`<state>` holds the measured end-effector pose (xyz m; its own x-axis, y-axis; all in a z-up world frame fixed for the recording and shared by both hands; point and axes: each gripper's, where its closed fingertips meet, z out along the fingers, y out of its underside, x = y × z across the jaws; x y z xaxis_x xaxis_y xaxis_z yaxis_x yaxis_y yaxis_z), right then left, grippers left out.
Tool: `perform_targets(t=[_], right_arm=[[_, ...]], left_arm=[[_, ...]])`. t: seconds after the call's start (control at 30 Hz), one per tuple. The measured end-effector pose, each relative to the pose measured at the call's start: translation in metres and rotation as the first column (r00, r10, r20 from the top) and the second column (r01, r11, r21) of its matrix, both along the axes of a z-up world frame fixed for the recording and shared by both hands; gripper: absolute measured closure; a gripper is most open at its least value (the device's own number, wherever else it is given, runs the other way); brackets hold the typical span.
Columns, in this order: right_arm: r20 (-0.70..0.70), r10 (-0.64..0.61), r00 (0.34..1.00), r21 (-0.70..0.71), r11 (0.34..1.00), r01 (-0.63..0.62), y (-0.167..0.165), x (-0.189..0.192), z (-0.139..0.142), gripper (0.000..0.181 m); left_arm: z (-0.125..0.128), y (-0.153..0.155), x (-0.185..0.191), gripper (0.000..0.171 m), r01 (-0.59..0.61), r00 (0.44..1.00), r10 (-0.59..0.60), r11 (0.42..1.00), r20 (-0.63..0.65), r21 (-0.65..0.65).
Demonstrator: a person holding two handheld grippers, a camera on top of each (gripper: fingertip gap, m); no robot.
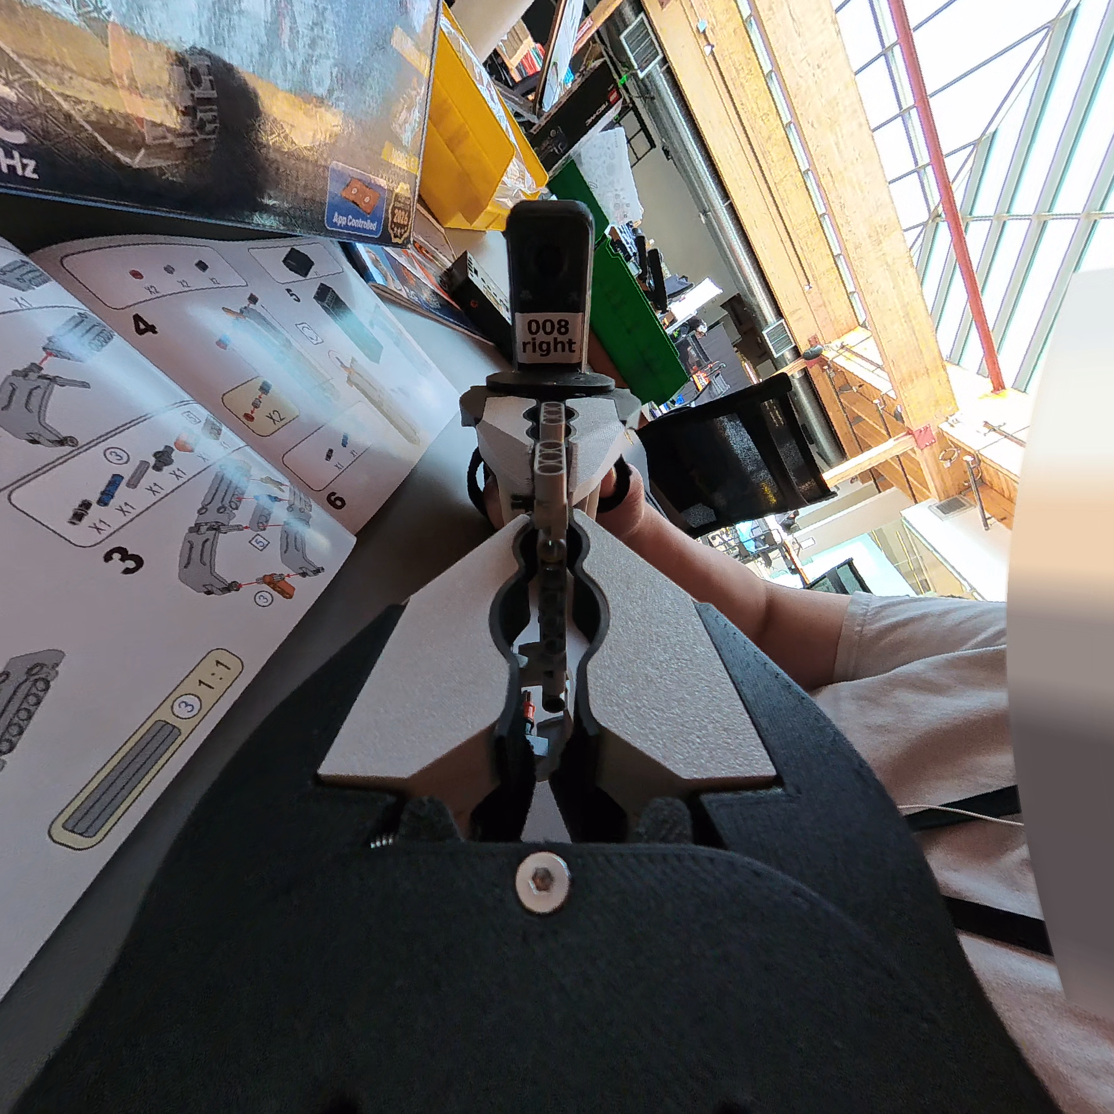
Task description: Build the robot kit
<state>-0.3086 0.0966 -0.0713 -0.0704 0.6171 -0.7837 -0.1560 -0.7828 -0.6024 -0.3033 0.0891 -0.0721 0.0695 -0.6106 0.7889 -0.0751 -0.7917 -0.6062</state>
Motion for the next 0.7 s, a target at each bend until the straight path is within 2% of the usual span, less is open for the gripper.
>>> perform_targets(t=[0.23,0.7], right_arm=[[0.002,0.04,0.999,-0.001,0.999,-0.04,-0.0044,-0.0007,0.0002,0.177],[-0.035,0.027,0.999,-0.013,1.0,-0.028,-0.0014,0.0011,0.0043,0.177]], left_arm=[[0.0006,-0.005,-0.0005,0.166,0.038,0.999,-0.038,0.999,-0.009,0.0],[0.0093,0.0012,0.0002,0.163,-0.001,0.998,0.003,0.999,0.068,-0.043]])
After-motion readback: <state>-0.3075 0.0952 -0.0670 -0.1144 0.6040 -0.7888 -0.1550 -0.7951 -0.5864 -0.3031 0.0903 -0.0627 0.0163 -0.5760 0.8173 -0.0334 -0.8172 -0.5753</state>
